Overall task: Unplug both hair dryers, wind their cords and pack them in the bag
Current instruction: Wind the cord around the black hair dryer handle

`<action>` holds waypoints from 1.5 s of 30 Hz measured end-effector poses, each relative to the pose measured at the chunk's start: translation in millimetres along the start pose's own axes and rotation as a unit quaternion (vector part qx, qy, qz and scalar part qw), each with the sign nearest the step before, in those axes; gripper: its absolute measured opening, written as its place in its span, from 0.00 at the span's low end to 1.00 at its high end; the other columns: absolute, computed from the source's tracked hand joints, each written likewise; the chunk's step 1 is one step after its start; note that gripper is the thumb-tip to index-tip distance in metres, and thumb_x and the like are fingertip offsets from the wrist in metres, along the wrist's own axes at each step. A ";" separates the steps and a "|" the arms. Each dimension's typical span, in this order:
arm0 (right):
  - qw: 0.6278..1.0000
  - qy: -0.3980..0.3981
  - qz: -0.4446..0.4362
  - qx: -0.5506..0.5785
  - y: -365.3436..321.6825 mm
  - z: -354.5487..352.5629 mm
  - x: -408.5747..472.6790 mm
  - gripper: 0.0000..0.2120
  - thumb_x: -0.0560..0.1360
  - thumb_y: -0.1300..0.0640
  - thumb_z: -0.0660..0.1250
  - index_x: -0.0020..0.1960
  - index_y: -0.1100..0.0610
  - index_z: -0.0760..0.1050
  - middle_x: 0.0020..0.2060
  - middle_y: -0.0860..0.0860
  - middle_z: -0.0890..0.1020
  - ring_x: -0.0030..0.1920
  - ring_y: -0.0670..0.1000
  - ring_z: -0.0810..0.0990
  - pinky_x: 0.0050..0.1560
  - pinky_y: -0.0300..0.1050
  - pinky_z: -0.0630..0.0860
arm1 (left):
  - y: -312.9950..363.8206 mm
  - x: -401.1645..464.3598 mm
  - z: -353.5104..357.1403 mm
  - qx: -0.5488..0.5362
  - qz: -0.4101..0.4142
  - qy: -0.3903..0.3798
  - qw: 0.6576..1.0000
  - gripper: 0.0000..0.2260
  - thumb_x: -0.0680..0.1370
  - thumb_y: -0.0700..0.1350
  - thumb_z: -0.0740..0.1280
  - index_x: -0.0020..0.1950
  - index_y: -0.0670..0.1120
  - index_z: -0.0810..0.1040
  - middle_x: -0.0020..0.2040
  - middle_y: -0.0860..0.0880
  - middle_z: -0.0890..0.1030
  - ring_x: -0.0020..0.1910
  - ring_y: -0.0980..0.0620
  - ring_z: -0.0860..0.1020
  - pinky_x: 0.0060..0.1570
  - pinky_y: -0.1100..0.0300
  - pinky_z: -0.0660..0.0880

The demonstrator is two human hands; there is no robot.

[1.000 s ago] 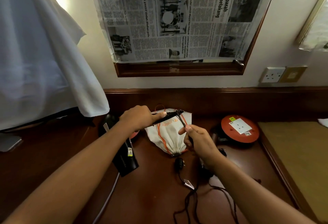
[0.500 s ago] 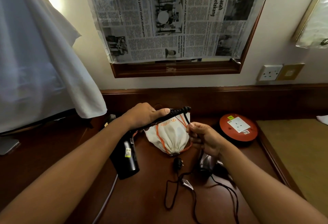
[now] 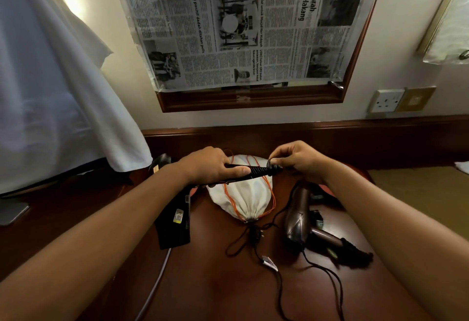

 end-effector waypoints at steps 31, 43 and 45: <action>0.980 0.167 -0.021 0.109 18.6 42.8 -42.6 0.09 0.78 0.64 0.58 0.52 0.54 0.74 0.33 0.56 0.74 0.29 0.51 0.68 0.28 0.44 0.64 | -18.8 3.1 -0.8 0.045 -0.149 0.083 0.984 0.38 0.63 0.81 0.50 0.30 0.46 0.72 0.26 0.50 0.75 0.28 0.51 0.76 0.34 0.56 0.75; 0.980 0.012 0.081 0.180 56.7 60.3 -39.8 0.29 0.70 0.35 0.60 0.38 0.62 0.78 0.23 0.49 0.57 0.25 0.48 0.56 0.28 0.38 0.60 | 0.8 -0.8 1.0 -0.107 -0.046 0.047 0.992 0.35 0.71 0.73 0.57 0.31 0.41 0.77 0.25 0.47 0.77 0.22 0.53 0.75 0.31 0.60 0.72; 0.972 -0.013 0.089 0.216 62.4 61.7 -39.6 0.27 0.71 0.37 0.60 0.40 0.62 0.77 0.25 0.49 0.58 0.28 0.47 0.58 0.31 0.40 0.58 | 3.8 -1.0 1.4 -0.104 -0.032 0.041 0.993 0.37 0.70 0.73 0.56 0.35 0.37 0.78 0.24 0.47 0.77 0.23 0.54 0.74 0.32 0.61 0.72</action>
Point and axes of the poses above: each hand's wrist, its own x-axis towards the middle knuckle, its own z-axis out of the palm, y = z × x, the point moved 8 cm from there along x, towards the middle knuckle
